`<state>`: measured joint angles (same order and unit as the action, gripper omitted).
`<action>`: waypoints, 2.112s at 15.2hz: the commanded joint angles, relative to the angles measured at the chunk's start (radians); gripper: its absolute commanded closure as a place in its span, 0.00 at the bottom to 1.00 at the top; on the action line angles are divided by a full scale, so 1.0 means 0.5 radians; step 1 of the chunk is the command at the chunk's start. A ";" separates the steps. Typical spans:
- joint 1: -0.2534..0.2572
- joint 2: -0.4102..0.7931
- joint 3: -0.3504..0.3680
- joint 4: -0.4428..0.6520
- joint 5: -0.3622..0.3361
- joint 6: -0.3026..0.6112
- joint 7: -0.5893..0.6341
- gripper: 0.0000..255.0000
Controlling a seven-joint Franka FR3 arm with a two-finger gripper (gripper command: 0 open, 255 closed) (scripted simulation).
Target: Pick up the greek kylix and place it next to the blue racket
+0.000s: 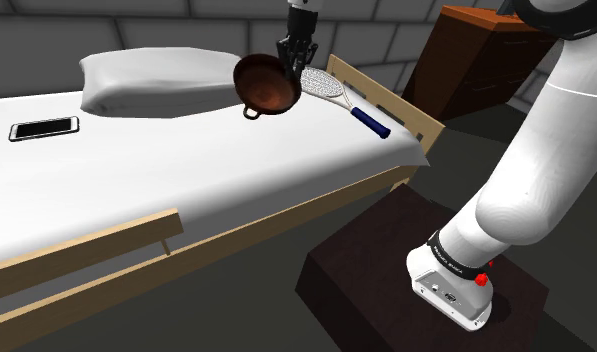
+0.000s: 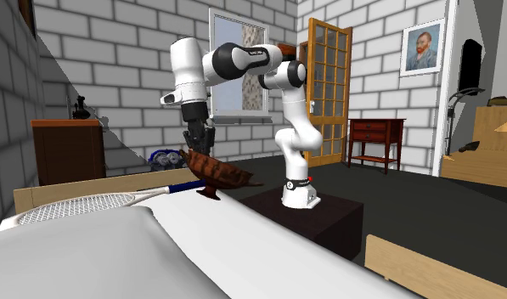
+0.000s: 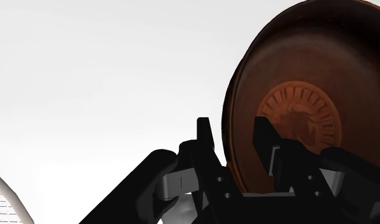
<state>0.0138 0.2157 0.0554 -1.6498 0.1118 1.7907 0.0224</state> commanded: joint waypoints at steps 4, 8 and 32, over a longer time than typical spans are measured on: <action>0.002 0.023 0.001 -0.097 0.003 0.123 -0.011 1.00; 0.004 0.046 0.002 -0.174 0.005 0.222 -0.021 1.00; 0.011 0.138 0.001 -0.363 0.013 0.503 -0.048 0.00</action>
<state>0.0190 0.2849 0.0557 -1.8308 0.1183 2.0419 -0.0019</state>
